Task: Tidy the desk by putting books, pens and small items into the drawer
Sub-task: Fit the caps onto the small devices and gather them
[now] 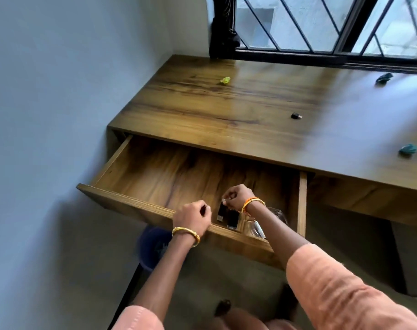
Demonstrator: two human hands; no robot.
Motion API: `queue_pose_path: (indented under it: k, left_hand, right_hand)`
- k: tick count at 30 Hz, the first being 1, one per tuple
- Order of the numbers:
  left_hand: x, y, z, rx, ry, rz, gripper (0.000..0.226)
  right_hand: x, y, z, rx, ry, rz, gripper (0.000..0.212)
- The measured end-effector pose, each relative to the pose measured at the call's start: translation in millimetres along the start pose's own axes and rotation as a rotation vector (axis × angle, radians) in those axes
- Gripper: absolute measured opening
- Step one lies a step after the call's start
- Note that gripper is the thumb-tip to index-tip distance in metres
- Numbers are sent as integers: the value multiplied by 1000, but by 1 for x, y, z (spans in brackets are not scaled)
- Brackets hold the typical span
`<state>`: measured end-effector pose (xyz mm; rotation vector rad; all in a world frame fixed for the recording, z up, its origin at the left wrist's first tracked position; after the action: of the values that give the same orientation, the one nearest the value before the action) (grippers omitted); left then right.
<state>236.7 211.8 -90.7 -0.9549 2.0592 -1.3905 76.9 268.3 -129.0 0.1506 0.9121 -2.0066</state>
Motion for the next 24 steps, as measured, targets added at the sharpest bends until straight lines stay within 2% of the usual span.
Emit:
queue_pose_path:
  k: [5, 13, 20, 24]
  left_hand:
    - [0, 2, -2, 47, 9, -6, 31]
    - [6, 3, -2, 127, -14, 85, 30]
    - [17, 9, -3, 166, -73, 204, 31]
    - [20, 11, -3, 178, -96, 220, 31]
  right_hand:
    - [2, 19, -5, -184, 24, 34, 14]
    - [-6, 30, -11, -408, -16, -41, 29]
    - [-12, 30, -8, -498, -73, -48, 33]
    - [-15, 29, -8, -502, -71, -45, 35]
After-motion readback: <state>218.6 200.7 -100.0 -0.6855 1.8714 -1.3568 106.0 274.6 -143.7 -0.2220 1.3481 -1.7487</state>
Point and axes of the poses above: each hand's wrist, its own x-axis towards the middle knuckle, its own y-axis out of the palm, z = x × y, the point moved 2 cm from there along x, towards the middle knuckle, and after that the axes turned 2 degrees about -z, right-handed, at the moved point
